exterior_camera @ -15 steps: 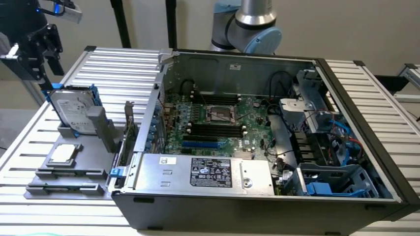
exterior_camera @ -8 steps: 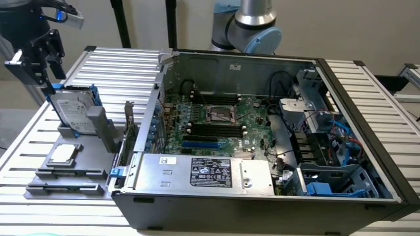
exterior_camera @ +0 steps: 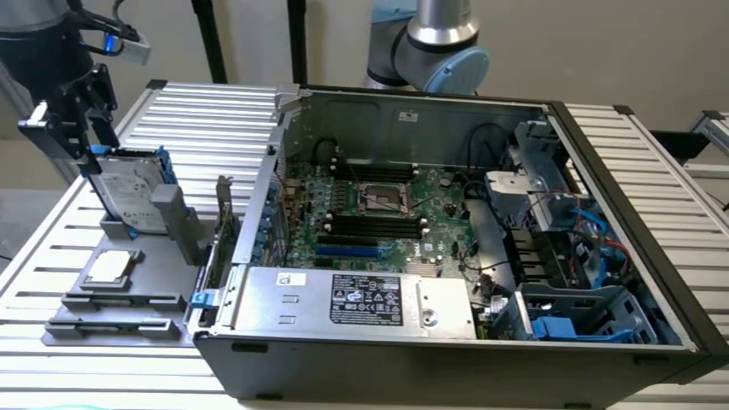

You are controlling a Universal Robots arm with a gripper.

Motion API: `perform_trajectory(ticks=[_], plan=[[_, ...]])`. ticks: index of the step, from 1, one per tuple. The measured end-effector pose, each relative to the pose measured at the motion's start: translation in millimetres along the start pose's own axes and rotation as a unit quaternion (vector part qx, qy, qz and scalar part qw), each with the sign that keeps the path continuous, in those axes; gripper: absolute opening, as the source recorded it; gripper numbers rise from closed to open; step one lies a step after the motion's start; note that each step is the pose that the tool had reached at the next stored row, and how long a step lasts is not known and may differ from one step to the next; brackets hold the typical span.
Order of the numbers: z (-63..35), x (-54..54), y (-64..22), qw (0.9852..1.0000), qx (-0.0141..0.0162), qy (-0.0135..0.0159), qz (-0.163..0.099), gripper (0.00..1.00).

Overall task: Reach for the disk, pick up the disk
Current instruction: 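Pick up the disk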

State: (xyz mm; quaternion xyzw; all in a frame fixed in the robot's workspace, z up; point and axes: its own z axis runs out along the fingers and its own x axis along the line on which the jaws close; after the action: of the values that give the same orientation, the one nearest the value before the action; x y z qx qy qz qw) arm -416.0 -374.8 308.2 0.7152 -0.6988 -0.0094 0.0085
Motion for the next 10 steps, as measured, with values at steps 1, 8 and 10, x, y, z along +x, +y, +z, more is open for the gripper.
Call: perform_trajectory(ticks=[1, 8, 10], plan=[[1.8, 0.2, 0.1, 1.0, 0.0, 0.0, 0.0, 0.6], [11.8, 1.0, 2.5, 1.0, 0.005, -0.0026, -0.001, 0.6], [13.8, 1.0, 3.2, 1.0, 0.0079, -0.0042, -0.001, 0.6]])
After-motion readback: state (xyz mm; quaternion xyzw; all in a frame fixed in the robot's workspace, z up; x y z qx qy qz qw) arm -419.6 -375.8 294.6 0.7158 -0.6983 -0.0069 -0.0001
